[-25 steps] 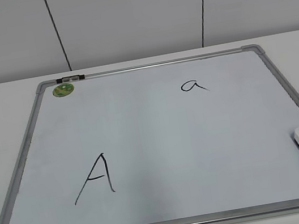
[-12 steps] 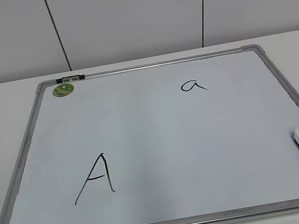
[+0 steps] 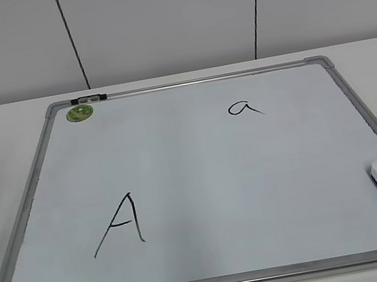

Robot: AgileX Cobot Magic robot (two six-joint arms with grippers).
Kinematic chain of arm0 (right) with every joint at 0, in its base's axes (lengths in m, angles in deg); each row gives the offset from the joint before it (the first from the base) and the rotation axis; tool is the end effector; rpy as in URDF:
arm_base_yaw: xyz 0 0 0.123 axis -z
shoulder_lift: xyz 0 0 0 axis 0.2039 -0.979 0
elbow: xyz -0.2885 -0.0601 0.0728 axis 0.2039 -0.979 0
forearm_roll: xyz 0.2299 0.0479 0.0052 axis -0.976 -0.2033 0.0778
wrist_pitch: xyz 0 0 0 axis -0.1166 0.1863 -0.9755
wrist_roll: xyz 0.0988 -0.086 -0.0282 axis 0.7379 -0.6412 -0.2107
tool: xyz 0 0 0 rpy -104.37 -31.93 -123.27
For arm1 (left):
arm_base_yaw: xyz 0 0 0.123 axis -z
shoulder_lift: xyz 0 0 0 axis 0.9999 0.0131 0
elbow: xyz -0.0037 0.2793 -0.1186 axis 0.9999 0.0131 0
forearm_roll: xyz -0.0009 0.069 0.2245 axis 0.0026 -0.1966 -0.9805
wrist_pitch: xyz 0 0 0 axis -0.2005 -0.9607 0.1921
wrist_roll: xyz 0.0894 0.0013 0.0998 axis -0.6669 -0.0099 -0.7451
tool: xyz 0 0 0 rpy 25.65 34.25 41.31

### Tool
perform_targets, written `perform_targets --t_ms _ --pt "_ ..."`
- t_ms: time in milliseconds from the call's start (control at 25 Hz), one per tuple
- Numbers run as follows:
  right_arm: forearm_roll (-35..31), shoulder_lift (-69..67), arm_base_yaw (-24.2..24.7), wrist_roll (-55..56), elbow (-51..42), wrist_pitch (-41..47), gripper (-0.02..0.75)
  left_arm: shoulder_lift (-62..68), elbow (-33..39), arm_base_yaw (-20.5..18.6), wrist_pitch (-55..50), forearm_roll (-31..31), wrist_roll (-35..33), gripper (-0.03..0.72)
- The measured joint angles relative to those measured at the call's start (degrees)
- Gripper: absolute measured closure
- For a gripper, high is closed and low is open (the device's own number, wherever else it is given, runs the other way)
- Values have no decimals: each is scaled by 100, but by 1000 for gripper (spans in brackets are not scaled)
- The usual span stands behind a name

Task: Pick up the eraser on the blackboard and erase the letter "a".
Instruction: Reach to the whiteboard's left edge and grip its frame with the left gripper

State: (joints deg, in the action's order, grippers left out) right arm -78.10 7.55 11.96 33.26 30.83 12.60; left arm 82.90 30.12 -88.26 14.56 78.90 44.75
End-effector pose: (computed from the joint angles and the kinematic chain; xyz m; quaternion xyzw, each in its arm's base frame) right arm -0.0065 0.0000 0.2365 -0.0227 0.8716 -0.0144 0.4894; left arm 0.1837 -0.0046 0.2748 0.0367 0.9061 0.0042 0.4214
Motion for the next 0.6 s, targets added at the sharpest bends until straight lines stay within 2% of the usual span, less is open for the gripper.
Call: perform_targets --t_ms 200,600 --pt "0 0 0 0 0 0 157 1600 -1040 0 -266 195 0 95" --pt "0 0 0 0 0 0 157 4195 -3145 0 -1442 372 0 98"
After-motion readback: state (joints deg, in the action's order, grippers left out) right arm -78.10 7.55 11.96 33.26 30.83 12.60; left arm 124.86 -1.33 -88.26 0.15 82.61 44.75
